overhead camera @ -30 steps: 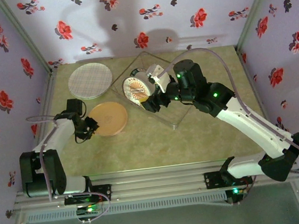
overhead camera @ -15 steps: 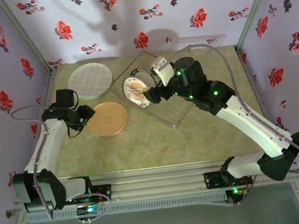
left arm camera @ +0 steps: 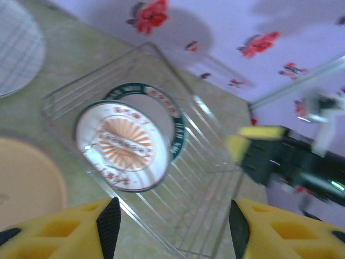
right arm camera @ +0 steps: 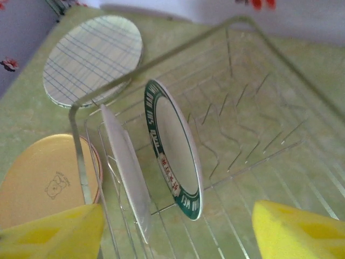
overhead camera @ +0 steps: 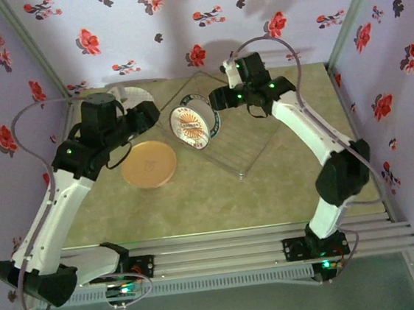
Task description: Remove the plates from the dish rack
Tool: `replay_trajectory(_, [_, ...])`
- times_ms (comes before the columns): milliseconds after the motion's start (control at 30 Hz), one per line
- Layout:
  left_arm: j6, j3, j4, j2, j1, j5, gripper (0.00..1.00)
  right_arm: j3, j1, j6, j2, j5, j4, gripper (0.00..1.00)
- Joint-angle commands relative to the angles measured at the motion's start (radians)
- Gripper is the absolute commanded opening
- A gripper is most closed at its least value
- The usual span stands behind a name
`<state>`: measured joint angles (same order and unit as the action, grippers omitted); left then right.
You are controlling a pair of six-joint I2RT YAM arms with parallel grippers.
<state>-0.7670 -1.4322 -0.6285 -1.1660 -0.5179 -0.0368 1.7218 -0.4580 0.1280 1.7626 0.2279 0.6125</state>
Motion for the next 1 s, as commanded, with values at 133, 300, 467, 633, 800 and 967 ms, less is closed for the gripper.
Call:
replay_trajectory(133, [0.101,0.007,0.162,0.046,-0.149,0.162,0.58,0.203,0.019,-0.093,0.201,0.124,0.178,0.62])
replay_trajectory(300, [0.089,0.021,0.17,0.052,-0.172,0.176,0.58,0.253,0.019,-0.161,0.288,0.066,0.217,0.6])
replay_trajectory(467, [0.089,0.032,0.166,0.061,-0.174,0.177,0.59,0.284,0.018,-0.224,0.33,0.058,0.225,0.56])
replay_trajectory(633, [0.095,0.023,0.176,0.069,-0.179,0.186,0.59,0.317,0.018,-0.245,0.373,0.045,0.24,0.48])
replay_trajectory(800, [0.106,0.009,0.182,0.077,-0.183,0.214,0.59,0.355,0.013,-0.246,0.413,0.042,0.248,0.43])
replay_trajectory(967, [0.103,0.014,0.175,0.084,-0.184,0.227,0.59,0.387,0.003,-0.248,0.445,0.041,0.248,0.38])
